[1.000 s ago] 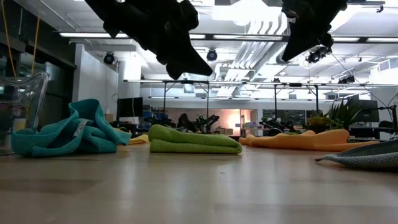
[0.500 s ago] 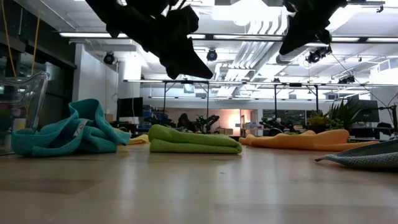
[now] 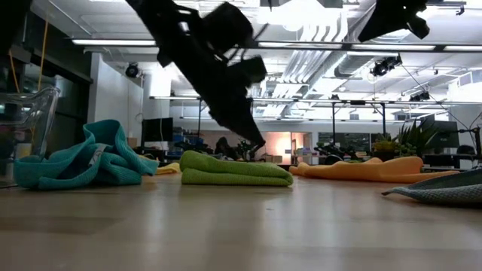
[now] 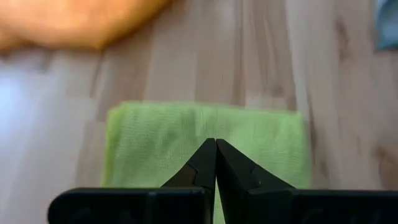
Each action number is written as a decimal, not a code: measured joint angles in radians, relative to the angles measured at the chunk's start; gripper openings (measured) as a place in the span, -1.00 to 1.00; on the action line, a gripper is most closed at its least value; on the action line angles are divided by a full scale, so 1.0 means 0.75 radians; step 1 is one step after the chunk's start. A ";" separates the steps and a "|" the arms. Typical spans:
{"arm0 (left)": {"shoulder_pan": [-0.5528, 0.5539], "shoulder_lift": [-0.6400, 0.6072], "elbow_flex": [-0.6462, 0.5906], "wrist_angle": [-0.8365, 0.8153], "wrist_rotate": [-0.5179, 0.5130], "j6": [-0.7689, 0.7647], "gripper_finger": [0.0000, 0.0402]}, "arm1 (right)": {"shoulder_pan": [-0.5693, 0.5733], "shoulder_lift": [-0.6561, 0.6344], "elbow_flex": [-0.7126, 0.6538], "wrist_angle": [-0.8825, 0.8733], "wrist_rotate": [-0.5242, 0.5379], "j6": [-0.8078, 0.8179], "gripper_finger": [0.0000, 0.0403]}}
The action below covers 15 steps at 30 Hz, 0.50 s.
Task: Fold microfiber towels
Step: Move the green microfiber towel to the top of the table
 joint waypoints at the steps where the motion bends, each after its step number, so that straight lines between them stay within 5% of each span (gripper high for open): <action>1: 0.001 0.024 0.021 -0.027 0.005 0.000 -1.00 | 0.000 -0.001 0.000 -0.001 0.009 0.000 -1.00; 15: 0.022 0.161 0.098 -0.182 0.059 0.001 -1.00 | -0.003 0.041 0.000 -0.046 0.026 0.025 -1.00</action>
